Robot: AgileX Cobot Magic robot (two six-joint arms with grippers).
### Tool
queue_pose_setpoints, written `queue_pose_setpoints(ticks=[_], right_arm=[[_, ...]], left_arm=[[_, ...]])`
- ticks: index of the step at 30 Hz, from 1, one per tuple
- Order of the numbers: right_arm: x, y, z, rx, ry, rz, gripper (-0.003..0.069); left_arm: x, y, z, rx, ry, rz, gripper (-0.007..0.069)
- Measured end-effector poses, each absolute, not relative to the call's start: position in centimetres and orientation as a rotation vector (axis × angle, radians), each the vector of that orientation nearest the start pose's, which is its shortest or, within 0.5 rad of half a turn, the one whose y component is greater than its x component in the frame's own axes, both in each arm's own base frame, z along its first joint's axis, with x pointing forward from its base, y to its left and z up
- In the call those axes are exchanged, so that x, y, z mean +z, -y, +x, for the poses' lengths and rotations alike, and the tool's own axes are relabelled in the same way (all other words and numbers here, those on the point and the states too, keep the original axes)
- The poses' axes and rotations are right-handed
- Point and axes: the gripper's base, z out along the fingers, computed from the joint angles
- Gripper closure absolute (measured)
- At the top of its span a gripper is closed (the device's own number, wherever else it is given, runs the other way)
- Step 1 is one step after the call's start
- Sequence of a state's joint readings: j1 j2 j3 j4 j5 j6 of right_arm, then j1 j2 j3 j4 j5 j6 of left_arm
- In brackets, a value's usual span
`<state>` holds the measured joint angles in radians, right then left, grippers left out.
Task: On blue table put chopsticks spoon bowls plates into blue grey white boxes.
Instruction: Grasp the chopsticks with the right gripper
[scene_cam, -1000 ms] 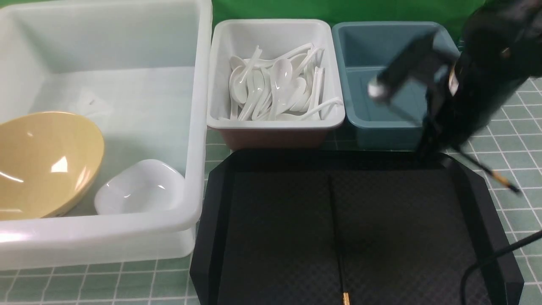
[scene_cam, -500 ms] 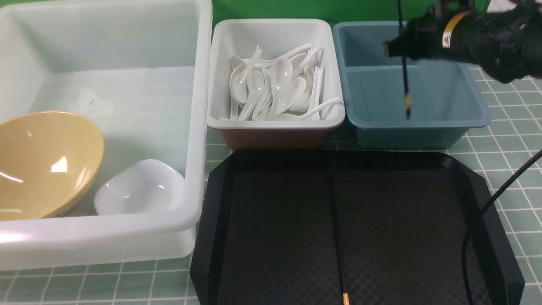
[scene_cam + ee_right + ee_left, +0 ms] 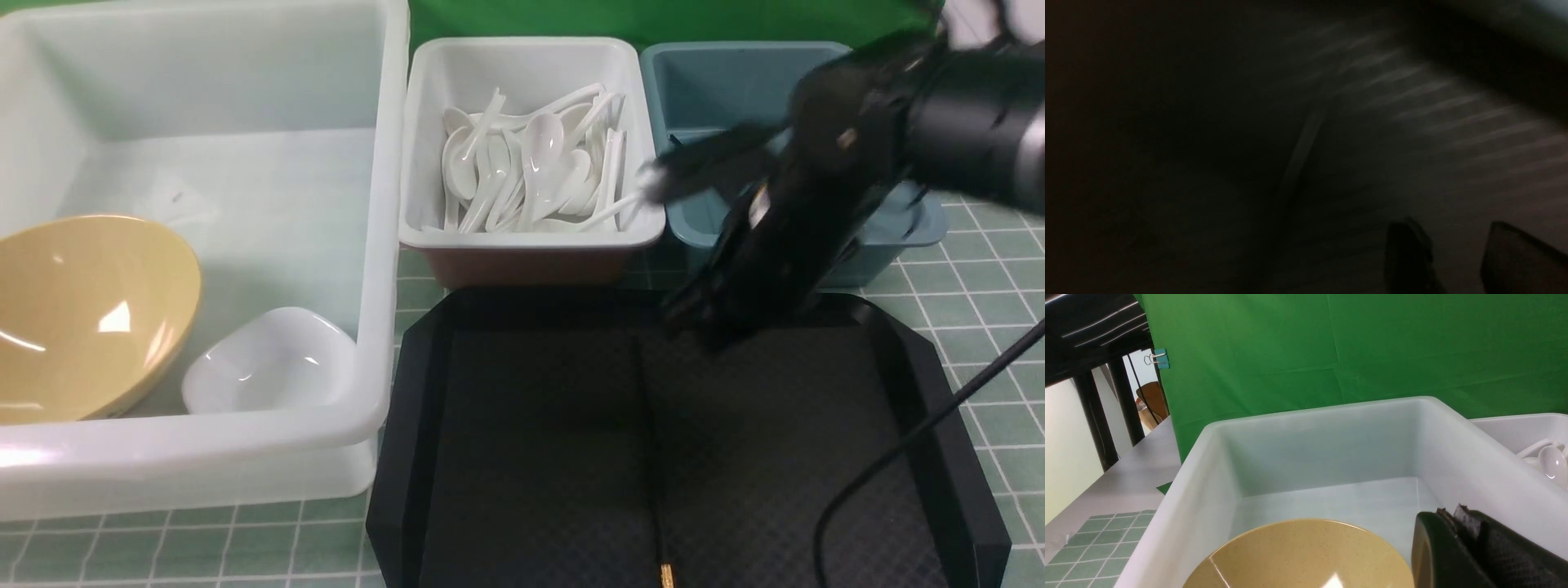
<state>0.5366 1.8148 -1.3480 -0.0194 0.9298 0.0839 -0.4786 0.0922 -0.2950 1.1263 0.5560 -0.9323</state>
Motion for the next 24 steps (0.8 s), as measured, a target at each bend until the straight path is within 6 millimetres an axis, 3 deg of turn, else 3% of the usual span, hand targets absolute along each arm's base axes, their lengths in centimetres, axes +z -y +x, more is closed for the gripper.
queue_pose_setpoints(ticks=[4, 7, 14, 20, 24], right_arm=[[21.2, -22.1, 29.3, 0.140, -2.775, -0.797, 0.0356], [20.4, -23.4, 28.5, 0.165, -2.759, -0.822, 0.0356], [17.1, -23.7, 28.7, 0.100, -2.858, -0.850, 0.0355], [16.7, -23.7, 28.9, 0.070, -2.868, -0.851, 0.0365], [16.5, -23.8, 28.9, 0.067, -2.862, -0.924, 0.0484]], left_arm=[[28.3, -2.2, 5.2, 0.105, -1.544, 0.074, 0.0620], [28.3, -2.2, 5.2, 0.105, -1.544, 0.074, 0.0620], [28.3, -2.2, 5.2, 0.105, -1.544, 0.074, 0.0620], [28.2, -2.2, 5.2, 0.105, -1.545, 0.073, 0.0620], [28.2, -2.2, 5.2, 0.105, -1.547, 0.070, 0.0620]])
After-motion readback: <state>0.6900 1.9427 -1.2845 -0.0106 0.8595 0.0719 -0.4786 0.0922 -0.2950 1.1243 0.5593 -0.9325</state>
